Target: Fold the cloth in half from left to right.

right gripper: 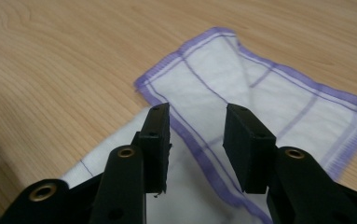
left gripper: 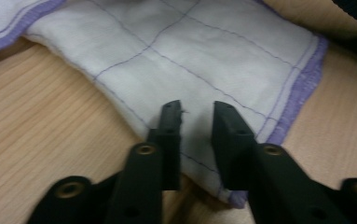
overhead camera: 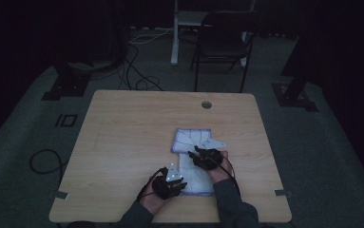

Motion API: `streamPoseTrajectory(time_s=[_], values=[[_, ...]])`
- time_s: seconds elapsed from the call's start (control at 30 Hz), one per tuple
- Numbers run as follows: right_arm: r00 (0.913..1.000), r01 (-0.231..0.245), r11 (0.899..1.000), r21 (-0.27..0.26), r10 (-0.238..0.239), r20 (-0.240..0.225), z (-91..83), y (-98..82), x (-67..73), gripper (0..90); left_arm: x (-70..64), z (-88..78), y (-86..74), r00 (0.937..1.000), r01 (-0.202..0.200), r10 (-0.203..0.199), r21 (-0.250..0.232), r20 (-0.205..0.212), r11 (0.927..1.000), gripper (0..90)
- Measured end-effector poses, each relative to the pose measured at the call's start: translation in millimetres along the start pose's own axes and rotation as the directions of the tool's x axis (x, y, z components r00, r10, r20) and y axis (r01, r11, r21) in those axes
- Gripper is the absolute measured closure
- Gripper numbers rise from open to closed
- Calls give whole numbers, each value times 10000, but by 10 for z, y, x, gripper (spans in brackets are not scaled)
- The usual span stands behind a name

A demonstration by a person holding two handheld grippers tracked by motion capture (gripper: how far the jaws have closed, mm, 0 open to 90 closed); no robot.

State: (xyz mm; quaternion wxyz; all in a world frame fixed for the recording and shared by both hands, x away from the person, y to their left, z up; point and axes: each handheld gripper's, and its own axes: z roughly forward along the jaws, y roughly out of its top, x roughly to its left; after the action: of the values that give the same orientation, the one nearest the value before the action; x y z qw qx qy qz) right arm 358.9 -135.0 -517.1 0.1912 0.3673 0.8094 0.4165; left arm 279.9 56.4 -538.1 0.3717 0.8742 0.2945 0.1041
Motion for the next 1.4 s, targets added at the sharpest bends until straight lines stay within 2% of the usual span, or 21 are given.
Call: streamPoseTrajectory(time_s=[0.17,0.27,0.33,0.47,0.57,0.7,0.83,1.07,1.23,1.3,1.37,1.4], values=[[9978,658,9970,410,-653,-116,174,81,107,566,7,-7,-21,9999,104,-104,-106,-75,9999,885],[9944,1059,9910,824,-1059,-52,284,96,151,567,4,-27,-29,9998,137,-140,-149,-150,9998,900],[9925,1192,9876,1024,-1212,131,339,100,163,616,6,-52,-44,9997,171,-174,-158,-173,9997,900],[9931,1045,9887,1075,-1095,421,353,118,120,791,25,-93,-84,9992,351,-356,-247,-206,9991,900],[9940,738,9924,980,-812,734,320,126,52,846,46,-124,-119,9985,488,-495,-292,-215,9984,900],[9932,328,9962,809,-415,1087,265,118,-68,857,59,-158,-167,9979,581,-590,-332,-276,9978,900],[9891,-498,9968,619,406,1416,213,73,-249,859,73,-178,-193,9975,641,-650,-336,-272,9974,900],[9769,-1368,9890,555,1254,1730,157,-34,-506,855,89,-197,-221,9968,728,-739,-381,-292,9966,900],[9720,-1778,9816,693,1642,1679,180,-129,-614,841,93,-203,-232,9966,762,-773,-402,-284,9963,900],[9694,-1926,9786,727,1782,1686,197,-161,-649,806,94,-204,-233,9966,757,-769,-402,-287,9963,900],[9635,-2301,9711,626,2183,1551,202,-193,-700,784,96,-205,-237,9966,772,-784,-426,-271,9961,900],[9622,-2356,9700,605,2240,1551,200,-195,-710,775,98,-207,-240,9965,785,-797,-441,-262,9959,900]])
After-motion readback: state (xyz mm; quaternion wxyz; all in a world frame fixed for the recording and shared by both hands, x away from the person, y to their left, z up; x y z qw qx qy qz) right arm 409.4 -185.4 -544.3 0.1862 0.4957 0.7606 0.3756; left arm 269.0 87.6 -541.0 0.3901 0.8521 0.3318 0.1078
